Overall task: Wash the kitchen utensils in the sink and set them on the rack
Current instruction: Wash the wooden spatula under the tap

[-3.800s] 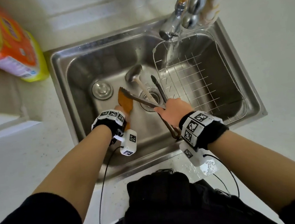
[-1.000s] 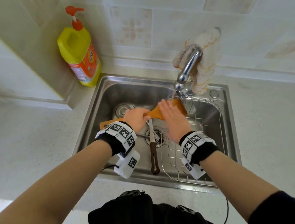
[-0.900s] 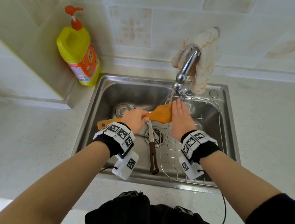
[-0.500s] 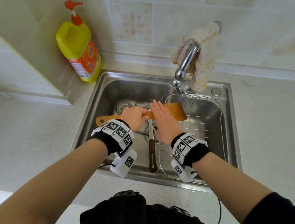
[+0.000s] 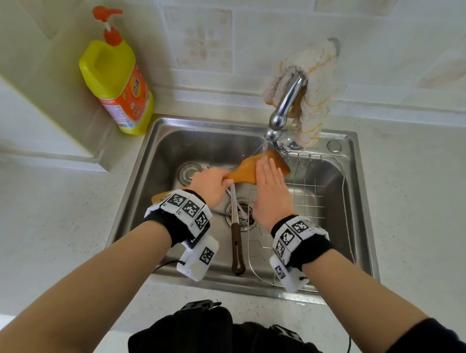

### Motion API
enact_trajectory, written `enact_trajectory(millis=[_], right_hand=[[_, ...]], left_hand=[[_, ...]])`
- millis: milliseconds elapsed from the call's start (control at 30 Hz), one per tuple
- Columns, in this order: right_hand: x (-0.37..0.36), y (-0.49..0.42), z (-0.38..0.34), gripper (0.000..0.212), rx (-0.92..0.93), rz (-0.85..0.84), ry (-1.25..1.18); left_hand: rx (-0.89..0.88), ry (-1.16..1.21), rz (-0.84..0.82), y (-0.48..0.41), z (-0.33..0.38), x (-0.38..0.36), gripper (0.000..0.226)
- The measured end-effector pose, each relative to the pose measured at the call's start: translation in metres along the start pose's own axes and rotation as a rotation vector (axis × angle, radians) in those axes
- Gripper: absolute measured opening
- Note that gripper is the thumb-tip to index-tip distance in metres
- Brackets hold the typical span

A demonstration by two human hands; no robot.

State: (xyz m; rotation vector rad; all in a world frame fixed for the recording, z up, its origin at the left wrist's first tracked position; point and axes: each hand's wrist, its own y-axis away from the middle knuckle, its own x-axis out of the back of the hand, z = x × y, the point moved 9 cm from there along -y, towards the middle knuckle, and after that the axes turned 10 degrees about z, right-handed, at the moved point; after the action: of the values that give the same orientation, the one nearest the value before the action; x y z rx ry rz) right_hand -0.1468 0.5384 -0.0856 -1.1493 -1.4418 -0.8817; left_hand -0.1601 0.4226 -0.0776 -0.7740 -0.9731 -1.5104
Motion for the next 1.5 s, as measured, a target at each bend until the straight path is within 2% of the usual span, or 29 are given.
enact_trajectory(millis=[133, 267, 400, 433, 533, 567, 600, 700, 733, 867, 967, 1067, 1167, 1267, 1400, 1500], right_hand=[[-0.012, 0.013, -0.013, 0.084, 0.172, -0.047, -0.017], [-0.006, -0.005, 0.021, 0.087, 0.019, -0.065, 0.056], [-0.006, -0.002, -0.032, 0.086, 0.265, -0.064, -0.023], [-0.005, -0.009, -0.029, 0.088, 0.248, -0.058, -0.035], [-0.004, -0.024, 0.019, 0.091, -0.033, -0.082, -0.027], [-0.005, -0.021, 0.023, 0.090, -0.059, -0.094, -0.002], [-0.007, -0.015, 0.015, 0.089, -0.018, -0.097, 0.013], [-0.015, 0.005, -0.036, 0.082, 0.259, -0.064, 0.001], [-0.016, 0.004, -0.040, 0.082, 0.289, -0.057, 0.005], [-0.011, -0.020, 0.004, 0.085, 0.059, -0.102, -0.022], [-0.001, -0.025, 0.007, 0.082, 0.001, -0.069, -0.175], [0.015, -0.035, 0.001, 0.074, -0.024, 0.027, -0.299], [0.025, -0.045, 0.005, 0.049, 0.012, 0.111, -0.217], [0.020, -0.043, 0.004, 0.025, 0.062, 0.033, -0.163], [0.027, -0.036, -0.004, 0.018, 0.133, 0.123, -0.154], [0.034, -0.034, -0.007, 0.017, 0.165, 0.214, -0.150]], left_hand=[[0.001, -0.048, 0.001, 0.003, -0.010, 0.009, 0.024], [0.026, -0.030, -0.010, -0.001, -0.021, 0.014, 0.028], [0.029, -0.022, -0.014, 0.000, -0.024, 0.014, 0.025], [0.032, -0.022, -0.012, 0.000, -0.024, 0.014, 0.025], [0.036, -0.017, -0.020, 0.002, -0.023, 0.013, 0.027], [0.035, -0.020, -0.026, 0.003, -0.023, 0.011, 0.028], [0.041, -0.020, -0.033, 0.005, -0.025, 0.010, 0.029], [0.050, -0.005, -0.038, 0.007, -0.030, 0.011, 0.028], [0.052, -0.001, -0.033, 0.006, -0.030, 0.012, 0.028], [0.066, 0.013, -0.021, 0.004, -0.030, 0.014, 0.030], [0.069, 0.012, -0.009, 0.006, -0.033, 0.014, 0.027], [0.075, 0.046, 0.029, 0.004, -0.035, 0.022, 0.022], [0.026, -0.015, 0.079, 0.000, -0.036, 0.030, 0.020], [-0.032, -0.141, 0.112, 0.005, -0.037, 0.031, 0.017], [0.029, -0.107, 0.125, 0.011, -0.049, 0.024, 0.015], [0.133, -0.032, 0.046, 0.012, -0.054, 0.011, 0.029]])
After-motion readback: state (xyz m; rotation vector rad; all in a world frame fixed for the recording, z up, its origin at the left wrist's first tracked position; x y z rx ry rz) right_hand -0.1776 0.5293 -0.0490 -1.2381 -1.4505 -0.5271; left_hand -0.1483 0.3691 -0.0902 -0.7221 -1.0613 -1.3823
